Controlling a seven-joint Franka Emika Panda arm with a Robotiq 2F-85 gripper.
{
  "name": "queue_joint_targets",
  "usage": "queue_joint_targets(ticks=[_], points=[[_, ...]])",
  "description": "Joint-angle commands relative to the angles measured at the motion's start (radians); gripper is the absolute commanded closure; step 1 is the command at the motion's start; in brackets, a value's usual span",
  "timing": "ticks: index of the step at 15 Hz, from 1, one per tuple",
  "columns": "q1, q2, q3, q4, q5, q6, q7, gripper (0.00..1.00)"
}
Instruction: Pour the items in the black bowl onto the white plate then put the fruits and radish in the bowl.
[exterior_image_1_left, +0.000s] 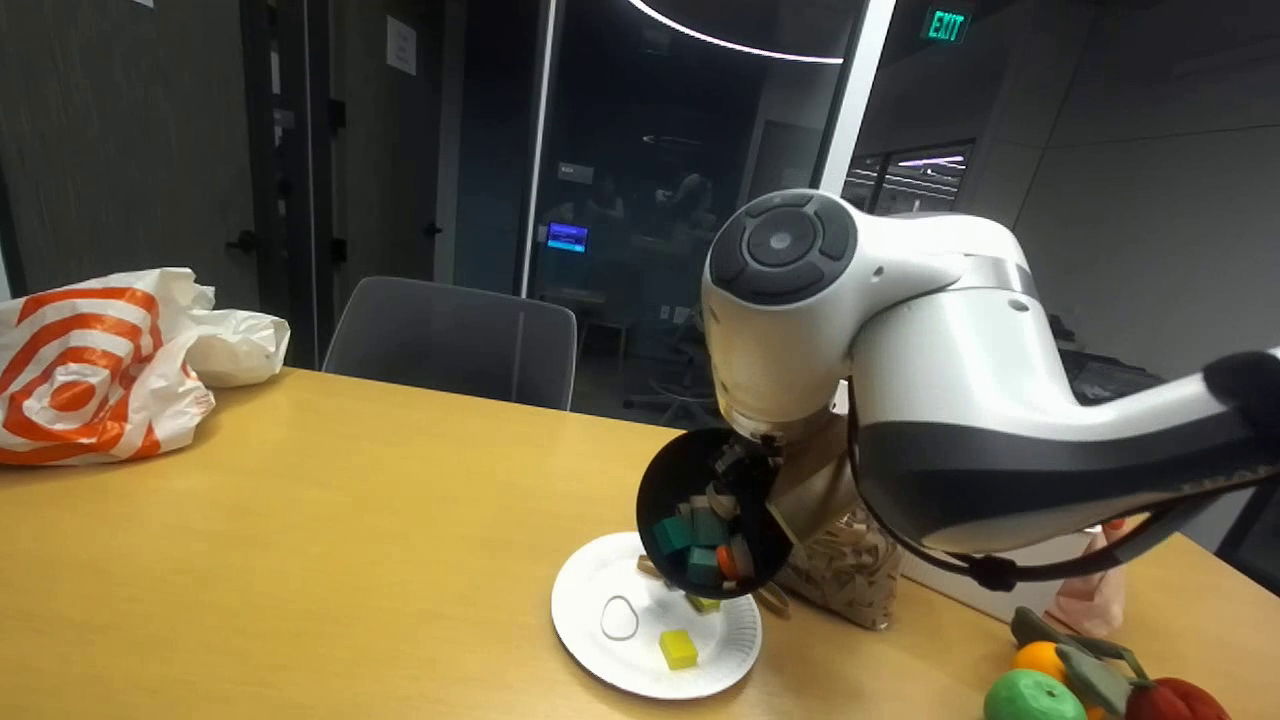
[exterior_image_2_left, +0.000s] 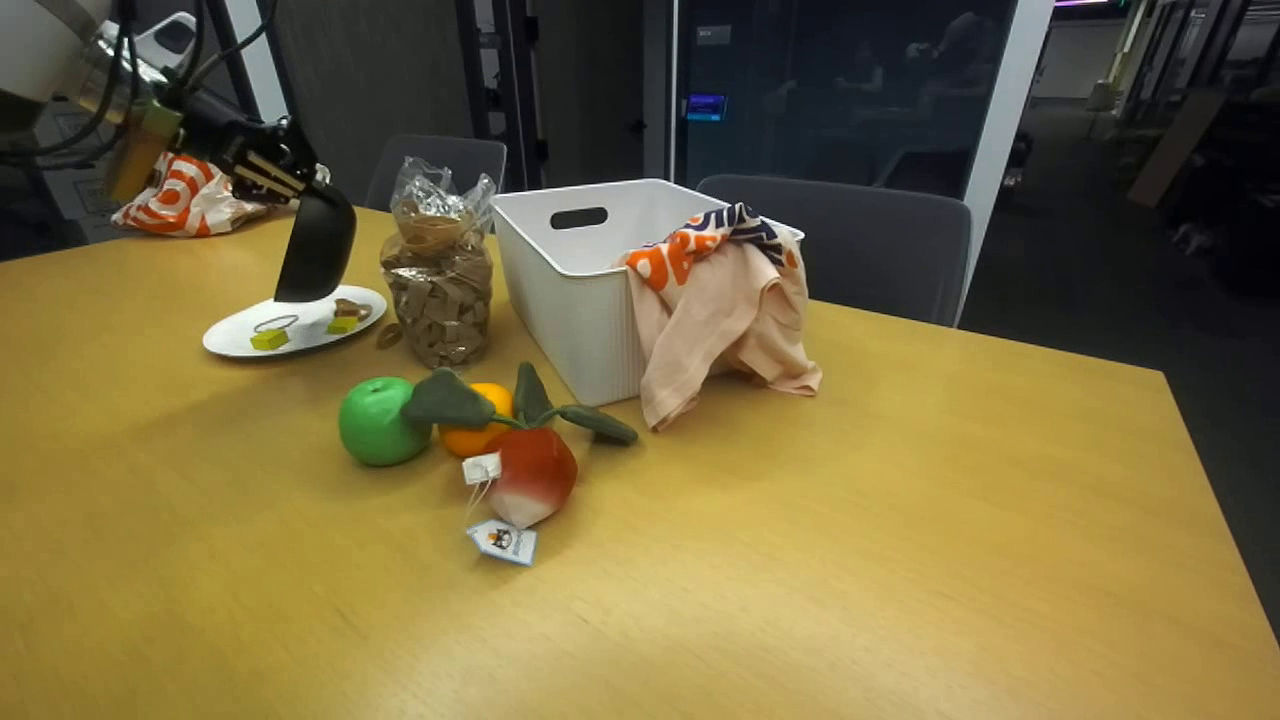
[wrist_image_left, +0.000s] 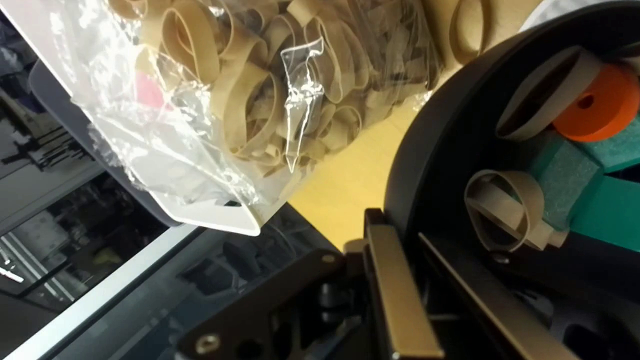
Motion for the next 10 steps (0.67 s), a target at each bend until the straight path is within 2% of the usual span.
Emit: queue_joint_targets(ticks=[1, 5, 10], points=[[0.006, -0.026, 0.006, -0.06, -0.203, 0.044, 0.192, 0.91], [-0.003, -0.046, 0.018, -0.136, -0.425, 0.073, 0.425, 0.91], [-0.009, -0.069, 0.037, -0.221, -0.706, 0.017, 0.715, 0.91]])
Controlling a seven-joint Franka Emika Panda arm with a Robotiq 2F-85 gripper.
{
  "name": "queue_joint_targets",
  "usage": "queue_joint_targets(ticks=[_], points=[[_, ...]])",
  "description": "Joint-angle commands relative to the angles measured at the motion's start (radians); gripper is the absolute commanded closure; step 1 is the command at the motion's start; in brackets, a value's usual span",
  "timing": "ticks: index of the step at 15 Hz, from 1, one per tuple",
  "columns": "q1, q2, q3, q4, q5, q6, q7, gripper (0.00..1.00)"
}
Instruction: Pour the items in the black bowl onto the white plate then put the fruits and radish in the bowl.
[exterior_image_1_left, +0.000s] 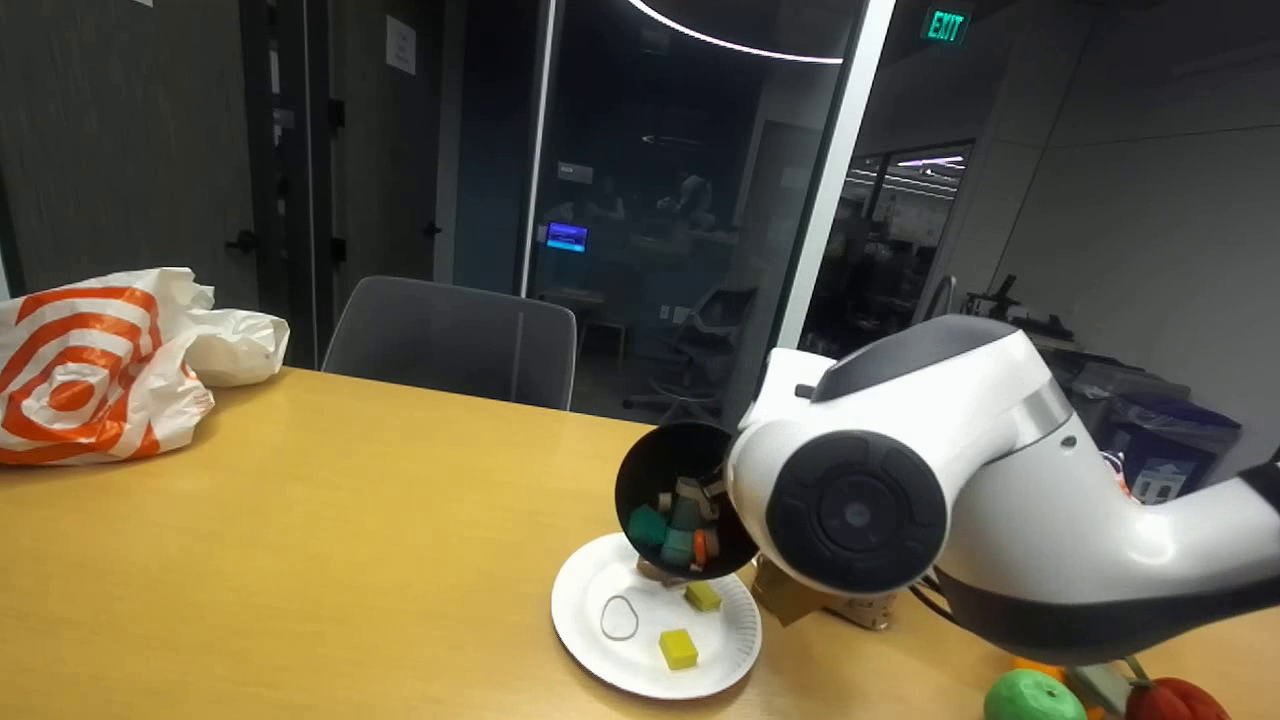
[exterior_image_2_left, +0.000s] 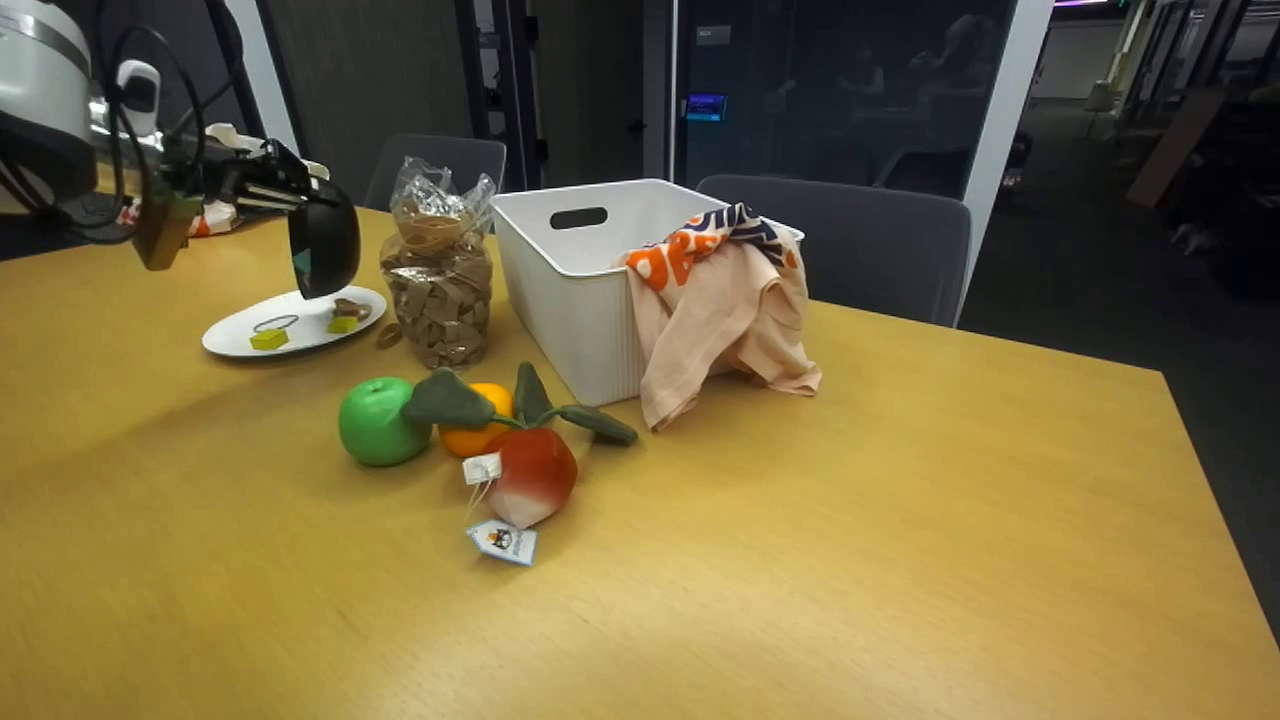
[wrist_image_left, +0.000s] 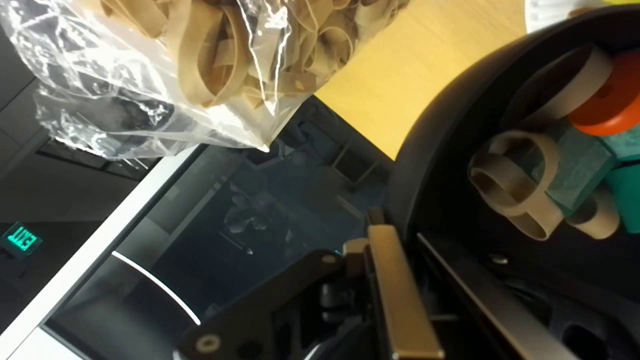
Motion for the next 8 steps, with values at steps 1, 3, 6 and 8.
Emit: queue_joint_targets(ticks=[1, 3, 6, 8], points=[[-0.015, -0.061, 0.025, -0.075, -0.18, -0.049, 0.185, 0.92], [-0.019, -0.077, 0.031, -0.102, -0.227, -0.075, 0.226, 0.91], [-0.026, -0.106, 0.039, -0.136, -0.249, -0.087, 0.262, 0.91], [-0.026, -0.124, 0.042, -0.159, -0.298, -0.097, 0.327, 0.91]])
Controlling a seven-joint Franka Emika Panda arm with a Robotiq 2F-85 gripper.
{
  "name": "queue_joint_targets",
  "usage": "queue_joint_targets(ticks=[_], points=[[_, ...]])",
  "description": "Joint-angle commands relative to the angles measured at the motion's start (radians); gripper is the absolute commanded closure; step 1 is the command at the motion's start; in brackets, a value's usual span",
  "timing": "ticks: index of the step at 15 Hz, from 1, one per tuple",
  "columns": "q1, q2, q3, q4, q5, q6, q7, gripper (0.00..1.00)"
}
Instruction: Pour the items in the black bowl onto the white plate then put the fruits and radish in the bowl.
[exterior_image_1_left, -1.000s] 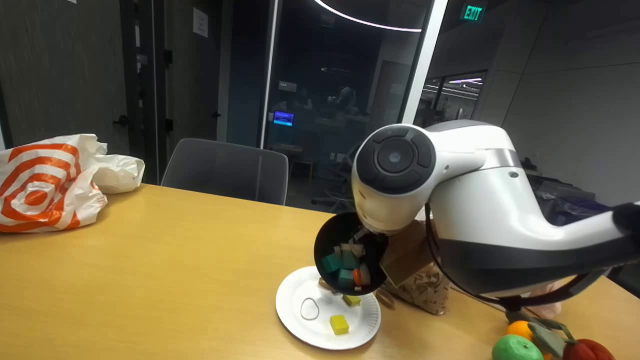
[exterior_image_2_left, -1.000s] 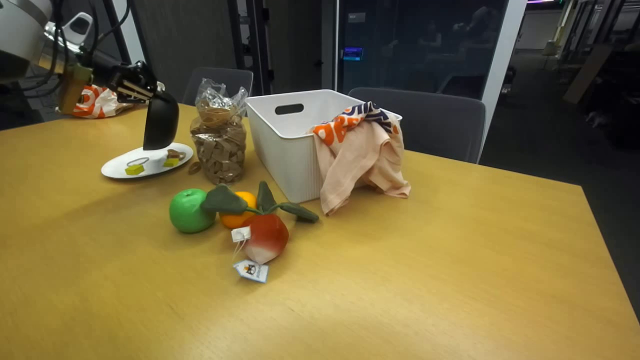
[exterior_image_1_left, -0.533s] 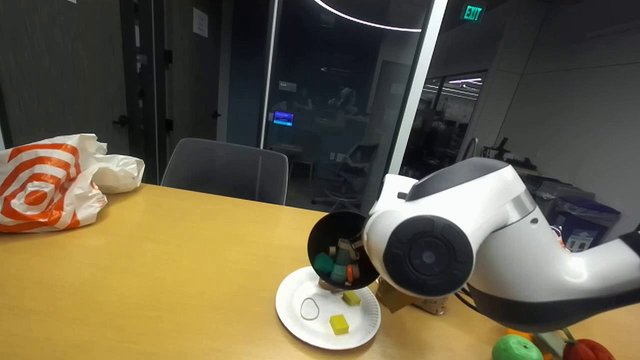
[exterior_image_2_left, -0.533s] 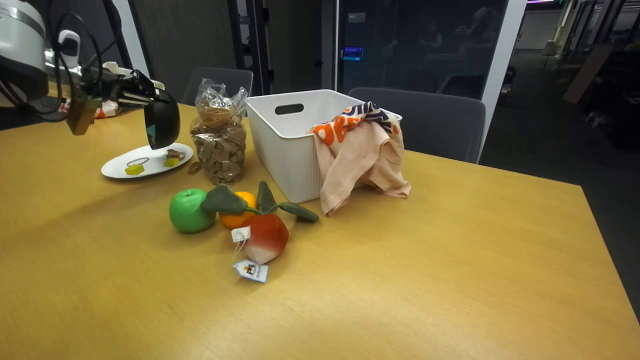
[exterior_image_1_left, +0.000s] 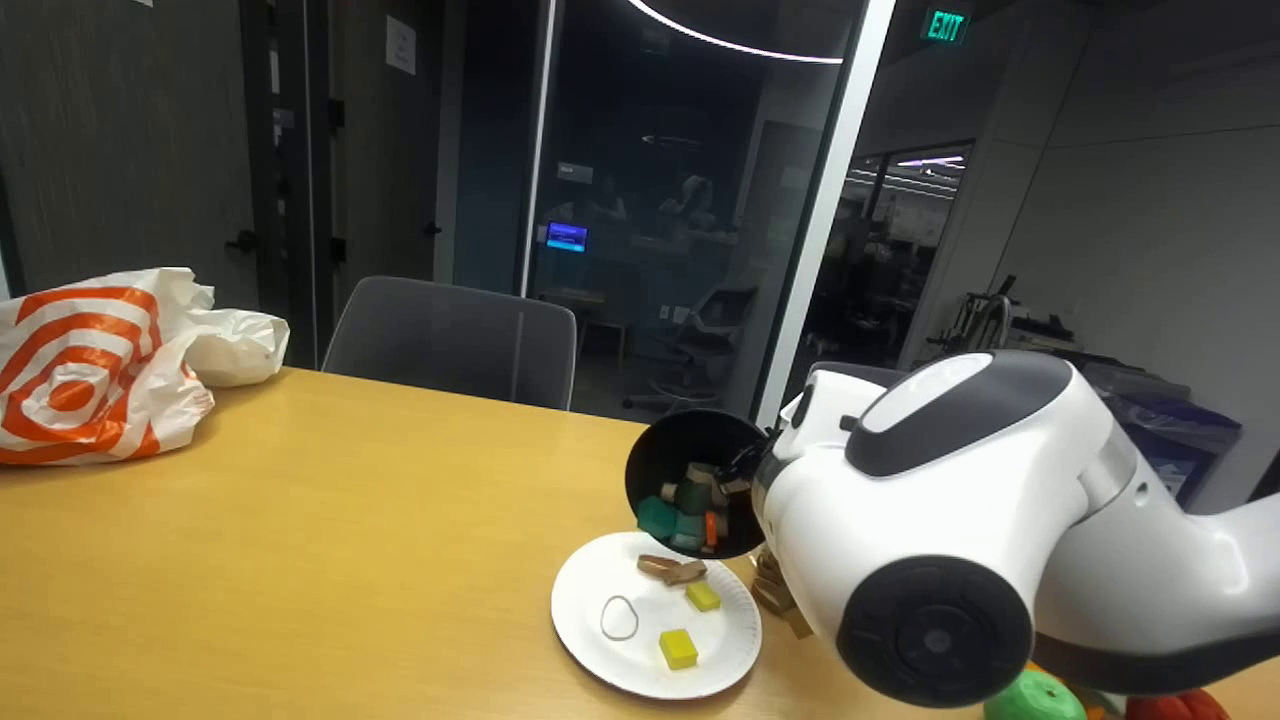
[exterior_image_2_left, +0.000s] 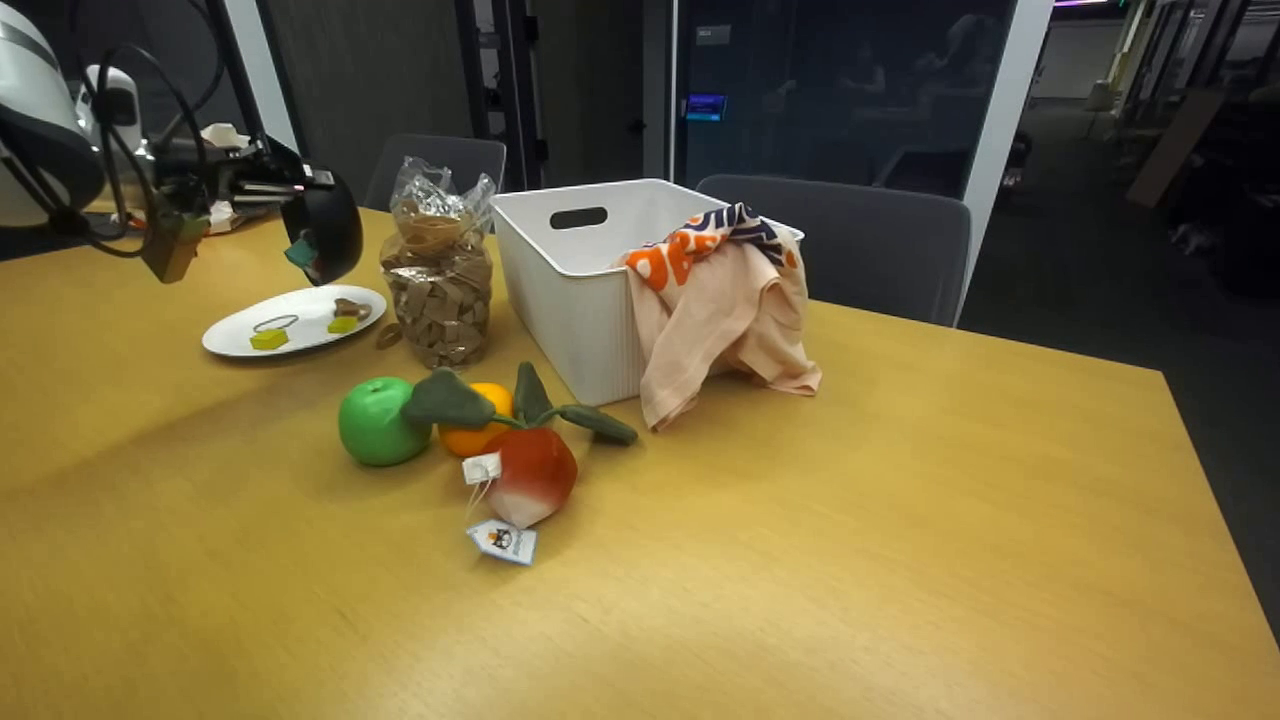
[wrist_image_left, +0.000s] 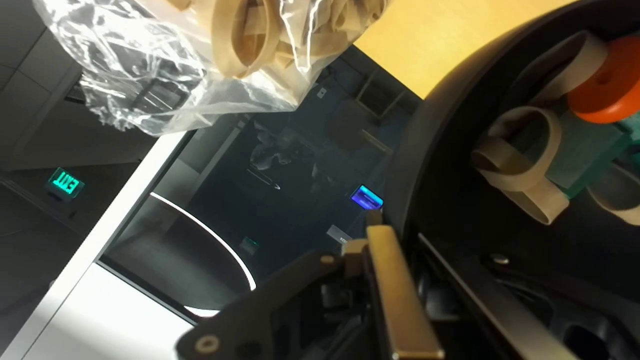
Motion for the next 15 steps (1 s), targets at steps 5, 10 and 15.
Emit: queue_joint_targets(ticks=[5, 10, 15], points=[[-0.021, -0.104, 0.024, -0.091, -0.158, -0.05, 0.263, 0.92], [-0.032, -0.084, 0.016, -0.11, -0.177, -0.039, 0.261, 0.9], [-0.038, -0.117, 0.018, -0.105, -0.169, -0.055, 0.27, 0.9]])
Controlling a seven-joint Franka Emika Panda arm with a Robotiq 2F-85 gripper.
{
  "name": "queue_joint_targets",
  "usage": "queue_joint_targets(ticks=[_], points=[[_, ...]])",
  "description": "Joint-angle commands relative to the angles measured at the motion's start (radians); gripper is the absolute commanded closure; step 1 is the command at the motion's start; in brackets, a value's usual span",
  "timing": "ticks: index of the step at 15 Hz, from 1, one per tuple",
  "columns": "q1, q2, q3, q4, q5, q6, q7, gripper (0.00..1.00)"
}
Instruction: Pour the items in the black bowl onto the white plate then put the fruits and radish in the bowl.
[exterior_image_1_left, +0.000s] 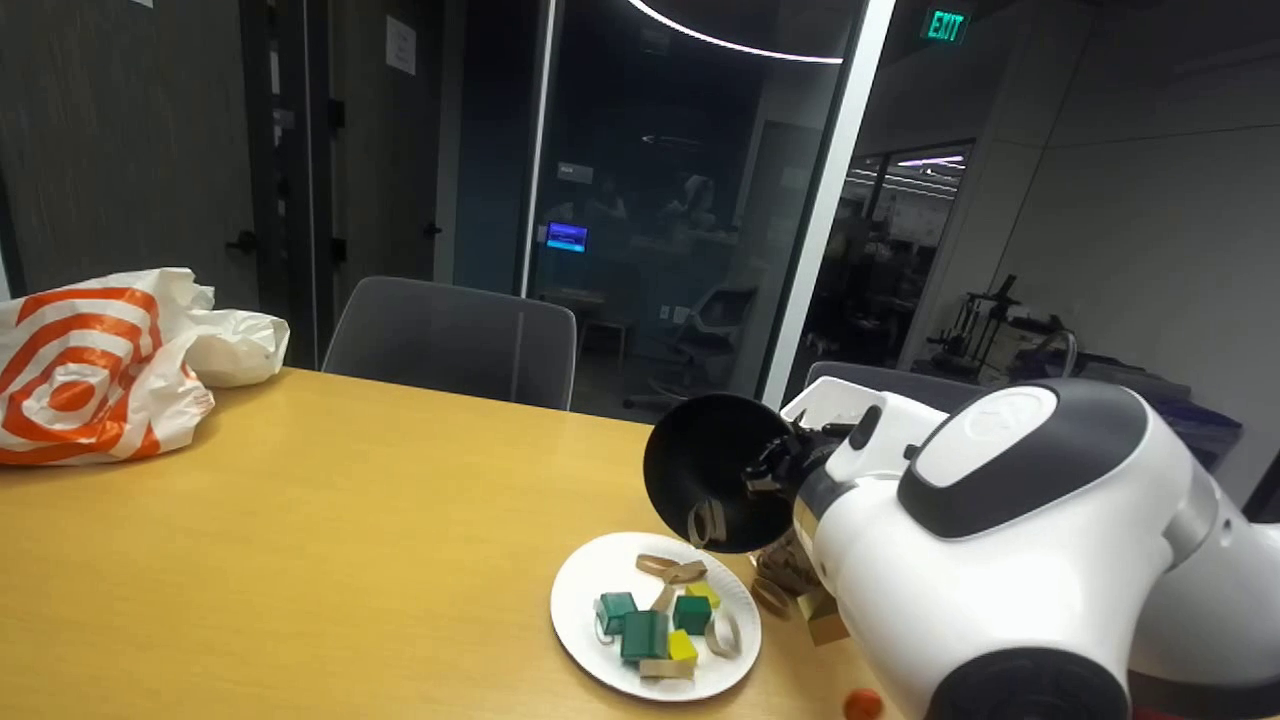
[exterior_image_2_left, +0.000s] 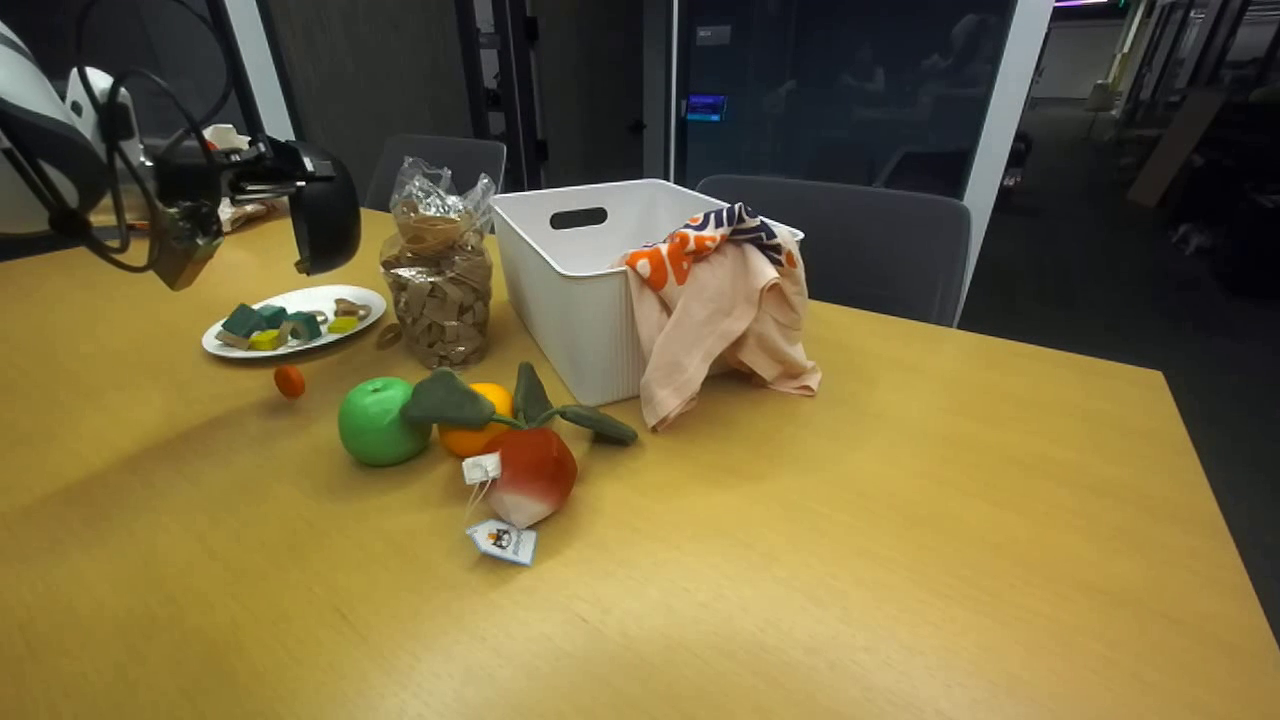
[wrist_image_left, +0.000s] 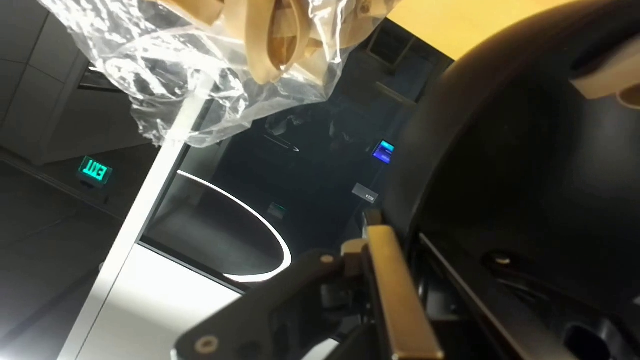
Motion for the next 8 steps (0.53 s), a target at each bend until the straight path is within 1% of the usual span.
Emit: queue_joint_targets(ticks=[1, 4, 8], points=[[-0.017, -0.062, 0.012, 0.003, -0.022, -0.016, 0.035, 0.9], [-0.018, -0.066, 0.009, 0.011, -0.026, -0.013, 0.04, 0.91], [-0.015, -0.022, 0.012, -0.006, -0.04, -0.003, 0.027, 0.9]])
